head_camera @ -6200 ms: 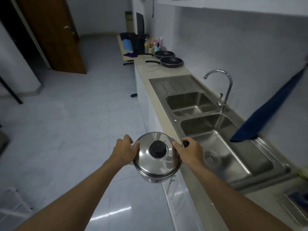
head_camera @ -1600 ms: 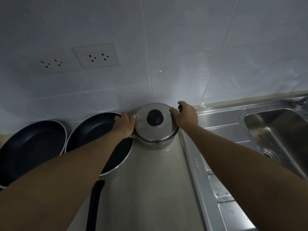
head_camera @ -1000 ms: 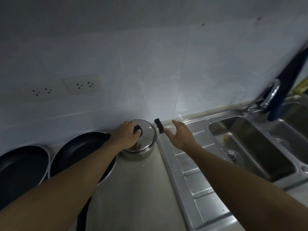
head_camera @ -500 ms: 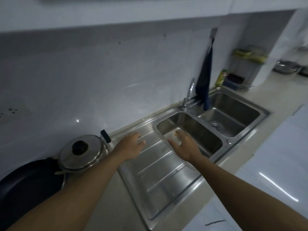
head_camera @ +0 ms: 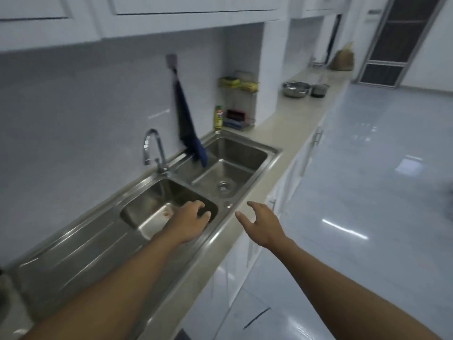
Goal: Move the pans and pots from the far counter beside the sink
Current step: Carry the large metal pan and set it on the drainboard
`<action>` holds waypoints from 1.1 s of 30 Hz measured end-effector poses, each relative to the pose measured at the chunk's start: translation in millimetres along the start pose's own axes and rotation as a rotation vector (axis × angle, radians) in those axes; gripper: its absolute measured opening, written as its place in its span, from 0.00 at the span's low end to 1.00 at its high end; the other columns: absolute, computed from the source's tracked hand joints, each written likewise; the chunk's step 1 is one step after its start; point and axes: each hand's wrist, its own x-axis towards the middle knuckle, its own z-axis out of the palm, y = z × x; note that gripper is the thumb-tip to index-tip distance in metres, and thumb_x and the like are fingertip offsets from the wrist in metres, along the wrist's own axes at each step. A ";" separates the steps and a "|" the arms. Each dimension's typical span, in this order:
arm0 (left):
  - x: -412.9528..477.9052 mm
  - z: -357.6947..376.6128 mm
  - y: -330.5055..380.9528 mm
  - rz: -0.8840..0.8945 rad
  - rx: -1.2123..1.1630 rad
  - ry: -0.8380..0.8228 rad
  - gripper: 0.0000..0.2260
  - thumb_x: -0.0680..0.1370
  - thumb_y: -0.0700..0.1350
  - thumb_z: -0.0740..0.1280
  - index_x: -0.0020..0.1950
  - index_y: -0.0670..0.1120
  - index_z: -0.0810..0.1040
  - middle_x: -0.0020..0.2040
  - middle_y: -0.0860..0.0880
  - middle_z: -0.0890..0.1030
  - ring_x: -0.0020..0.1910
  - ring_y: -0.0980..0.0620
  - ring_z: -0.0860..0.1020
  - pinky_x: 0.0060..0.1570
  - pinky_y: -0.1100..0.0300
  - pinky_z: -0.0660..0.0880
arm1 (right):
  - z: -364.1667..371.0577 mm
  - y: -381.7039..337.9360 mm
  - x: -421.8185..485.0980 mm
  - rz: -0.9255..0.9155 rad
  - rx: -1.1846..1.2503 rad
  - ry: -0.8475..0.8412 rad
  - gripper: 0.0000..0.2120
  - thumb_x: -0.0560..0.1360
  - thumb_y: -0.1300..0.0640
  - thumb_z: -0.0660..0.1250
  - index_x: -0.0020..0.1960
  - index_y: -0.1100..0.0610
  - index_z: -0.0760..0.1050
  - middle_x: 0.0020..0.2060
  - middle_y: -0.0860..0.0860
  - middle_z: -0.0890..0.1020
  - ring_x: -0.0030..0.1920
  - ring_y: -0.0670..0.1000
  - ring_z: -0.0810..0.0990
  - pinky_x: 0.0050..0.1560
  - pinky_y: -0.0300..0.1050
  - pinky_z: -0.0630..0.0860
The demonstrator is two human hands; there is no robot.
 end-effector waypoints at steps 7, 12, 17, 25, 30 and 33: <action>53.5 70.2 112.4 0.154 -0.001 -0.099 0.20 0.79 0.57 0.62 0.67 0.49 0.73 0.66 0.48 0.75 0.62 0.48 0.76 0.62 0.51 0.73 | -93.2 100.9 3.9 0.147 -0.007 0.109 0.35 0.76 0.34 0.59 0.75 0.54 0.65 0.72 0.53 0.71 0.71 0.54 0.69 0.69 0.50 0.65; 97.5 106.4 172.2 0.245 0.061 -0.169 0.25 0.77 0.64 0.57 0.70 0.54 0.70 0.71 0.54 0.71 0.64 0.50 0.74 0.64 0.46 0.73 | -131.0 149.7 21.6 0.218 -0.004 0.158 0.36 0.76 0.32 0.59 0.75 0.54 0.64 0.72 0.54 0.70 0.72 0.54 0.68 0.71 0.50 0.65; 162.7 137.6 226.0 0.330 0.089 -0.177 0.25 0.78 0.63 0.57 0.71 0.53 0.69 0.72 0.52 0.71 0.63 0.51 0.75 0.60 0.53 0.73 | -168.2 195.8 53.7 0.287 -0.019 0.217 0.37 0.74 0.30 0.57 0.75 0.53 0.65 0.73 0.52 0.70 0.72 0.53 0.68 0.70 0.49 0.64; 274.8 159.1 302.6 0.440 0.059 -0.284 0.25 0.80 0.62 0.57 0.73 0.52 0.66 0.75 0.53 0.66 0.64 0.51 0.75 0.59 0.55 0.70 | -224.1 261.2 123.1 0.390 -0.044 0.280 0.37 0.75 0.30 0.58 0.75 0.53 0.64 0.73 0.49 0.70 0.73 0.51 0.67 0.71 0.48 0.63; 325.3 174.2 330.6 0.464 0.070 -0.312 0.26 0.80 0.62 0.57 0.74 0.52 0.66 0.75 0.52 0.66 0.68 0.50 0.73 0.65 0.52 0.71 | -245.0 291.3 163.9 0.424 -0.019 0.305 0.38 0.74 0.30 0.58 0.76 0.53 0.64 0.74 0.49 0.69 0.74 0.51 0.66 0.72 0.49 0.63; 361.4 184.0 344.5 0.453 0.073 -0.314 0.26 0.80 0.61 0.58 0.74 0.51 0.65 0.75 0.51 0.66 0.68 0.49 0.73 0.65 0.51 0.71 | -261.5 308.7 193.5 0.424 -0.006 0.322 0.38 0.74 0.30 0.58 0.76 0.53 0.64 0.74 0.49 0.69 0.74 0.51 0.66 0.72 0.50 0.64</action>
